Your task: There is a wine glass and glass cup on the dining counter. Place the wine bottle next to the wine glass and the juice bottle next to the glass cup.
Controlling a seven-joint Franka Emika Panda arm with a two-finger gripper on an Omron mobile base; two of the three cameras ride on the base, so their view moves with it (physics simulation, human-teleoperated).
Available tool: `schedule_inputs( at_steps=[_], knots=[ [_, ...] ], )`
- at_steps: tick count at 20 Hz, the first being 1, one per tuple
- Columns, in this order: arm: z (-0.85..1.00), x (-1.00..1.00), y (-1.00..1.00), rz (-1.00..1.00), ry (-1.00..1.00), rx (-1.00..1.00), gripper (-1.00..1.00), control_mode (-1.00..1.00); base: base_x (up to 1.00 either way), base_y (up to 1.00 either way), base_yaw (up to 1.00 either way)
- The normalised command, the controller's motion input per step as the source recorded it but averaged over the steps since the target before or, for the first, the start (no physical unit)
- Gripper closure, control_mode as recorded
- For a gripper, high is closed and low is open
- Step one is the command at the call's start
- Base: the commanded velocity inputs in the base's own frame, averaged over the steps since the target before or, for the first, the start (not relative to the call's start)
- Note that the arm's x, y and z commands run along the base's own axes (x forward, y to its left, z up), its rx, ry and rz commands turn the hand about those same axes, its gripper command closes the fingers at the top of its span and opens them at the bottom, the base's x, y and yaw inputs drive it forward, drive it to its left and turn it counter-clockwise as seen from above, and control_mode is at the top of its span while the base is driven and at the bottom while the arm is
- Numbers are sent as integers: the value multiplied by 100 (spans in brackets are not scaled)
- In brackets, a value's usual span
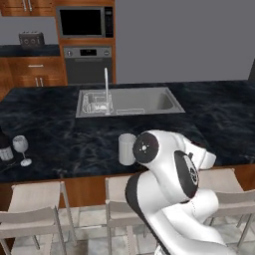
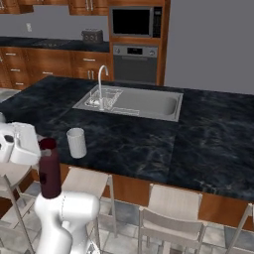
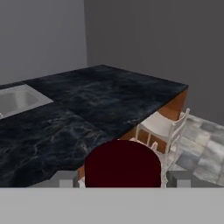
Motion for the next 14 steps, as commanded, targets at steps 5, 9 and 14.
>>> schedule_inputs(
  at_steps=[5, 9, 14],
  knots=[
    [8, -1, -34, 49, -1, 15, 100, -100, 0, 0, 0],
    [13, -5, -29, 62, 0, 5, 100, -100, 0, 0, 0],
    [9, 0, -32, 63, 0, 0, 100, -100, 0, 0, 0]
  ],
)
